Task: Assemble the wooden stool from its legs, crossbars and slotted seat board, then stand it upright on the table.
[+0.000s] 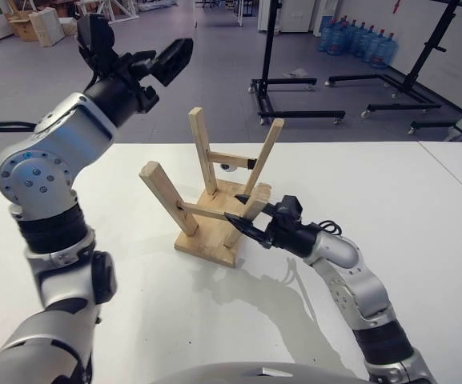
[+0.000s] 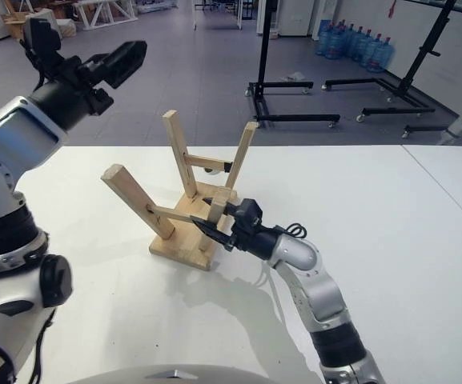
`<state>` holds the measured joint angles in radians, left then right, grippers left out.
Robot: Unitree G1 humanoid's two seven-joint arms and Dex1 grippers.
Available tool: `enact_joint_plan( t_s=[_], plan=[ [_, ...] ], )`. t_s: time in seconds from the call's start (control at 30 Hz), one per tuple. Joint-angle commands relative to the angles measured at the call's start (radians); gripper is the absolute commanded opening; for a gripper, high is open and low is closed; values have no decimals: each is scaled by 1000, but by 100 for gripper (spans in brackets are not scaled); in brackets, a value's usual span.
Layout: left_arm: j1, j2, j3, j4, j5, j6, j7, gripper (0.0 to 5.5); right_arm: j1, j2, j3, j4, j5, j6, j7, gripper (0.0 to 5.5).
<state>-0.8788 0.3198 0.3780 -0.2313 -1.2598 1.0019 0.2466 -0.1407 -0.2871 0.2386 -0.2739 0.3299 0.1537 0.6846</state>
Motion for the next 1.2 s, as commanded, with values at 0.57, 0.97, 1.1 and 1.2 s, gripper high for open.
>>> enact_joint_plan(
  t_s=[0.57, 0.97, 1.1, 1.2],
  plan=[
    [179, 275, -342, -114, -159, 15, 95, 471, -143, 89, 68, 181, -165, 20, -143, 211],
    [282, 99, -222, -31, -335, -97, 51, 471, -143, 100, 71, 181, -159, 19, -144, 211],
    [347, 119, -236, -47, -280, -87, 56, 471, -143, 100, 71, 180, -157, 20, -141, 211],
    [374, 71, -220, -45, -314, -119, 84, 471, -140, 101, 74, 177, -157, 22, -141, 211]
  ],
)
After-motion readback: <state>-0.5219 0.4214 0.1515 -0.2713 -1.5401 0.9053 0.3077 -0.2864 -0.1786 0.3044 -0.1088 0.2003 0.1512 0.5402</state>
